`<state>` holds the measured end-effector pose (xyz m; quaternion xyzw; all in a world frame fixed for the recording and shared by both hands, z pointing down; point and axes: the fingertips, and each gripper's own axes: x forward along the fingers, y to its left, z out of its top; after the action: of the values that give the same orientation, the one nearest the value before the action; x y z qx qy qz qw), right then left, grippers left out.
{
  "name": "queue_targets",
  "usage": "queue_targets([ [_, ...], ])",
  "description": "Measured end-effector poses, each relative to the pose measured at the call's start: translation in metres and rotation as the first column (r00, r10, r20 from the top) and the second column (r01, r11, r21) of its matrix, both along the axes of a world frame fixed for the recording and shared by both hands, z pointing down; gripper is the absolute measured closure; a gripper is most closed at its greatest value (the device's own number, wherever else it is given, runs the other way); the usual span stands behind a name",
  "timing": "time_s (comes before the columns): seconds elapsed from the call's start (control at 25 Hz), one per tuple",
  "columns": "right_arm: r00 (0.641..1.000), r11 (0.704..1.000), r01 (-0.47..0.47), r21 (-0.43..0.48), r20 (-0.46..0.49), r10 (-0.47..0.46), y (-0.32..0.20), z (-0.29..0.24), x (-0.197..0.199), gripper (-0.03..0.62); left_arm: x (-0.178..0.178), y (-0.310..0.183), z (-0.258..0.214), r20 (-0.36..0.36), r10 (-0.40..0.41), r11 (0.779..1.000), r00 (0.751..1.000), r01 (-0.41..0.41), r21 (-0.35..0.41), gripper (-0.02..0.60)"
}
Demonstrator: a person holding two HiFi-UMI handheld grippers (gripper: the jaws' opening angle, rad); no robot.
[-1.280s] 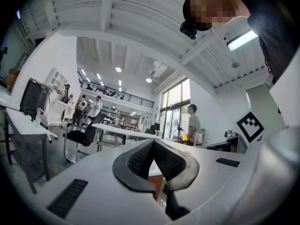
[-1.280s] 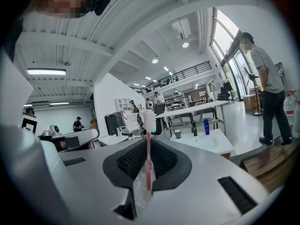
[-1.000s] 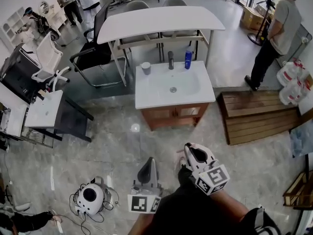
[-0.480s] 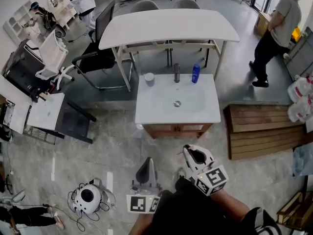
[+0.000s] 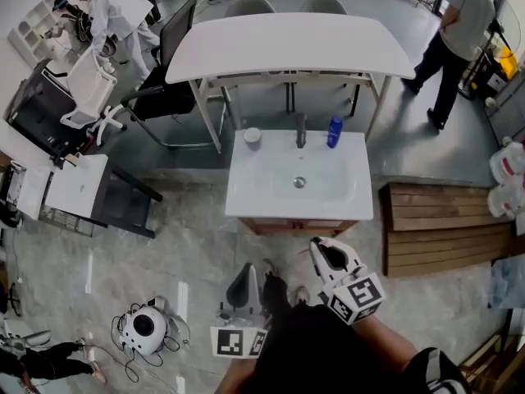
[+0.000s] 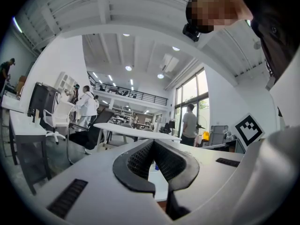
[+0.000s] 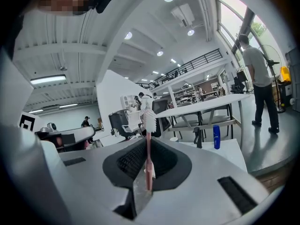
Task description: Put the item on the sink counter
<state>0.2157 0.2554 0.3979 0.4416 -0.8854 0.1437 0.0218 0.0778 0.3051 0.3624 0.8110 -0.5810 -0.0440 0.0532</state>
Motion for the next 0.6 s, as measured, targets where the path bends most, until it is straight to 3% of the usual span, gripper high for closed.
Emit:
queue_targets([
  [0.6,1.000,1.000,0.002,0.001,-0.016,-0.002,-0.117,-0.007,-0.043,0.569,-0.030,-0.127,0.002,-0.014,0.045,0.999,0.999,-0.046,-0.004,0.566],
])
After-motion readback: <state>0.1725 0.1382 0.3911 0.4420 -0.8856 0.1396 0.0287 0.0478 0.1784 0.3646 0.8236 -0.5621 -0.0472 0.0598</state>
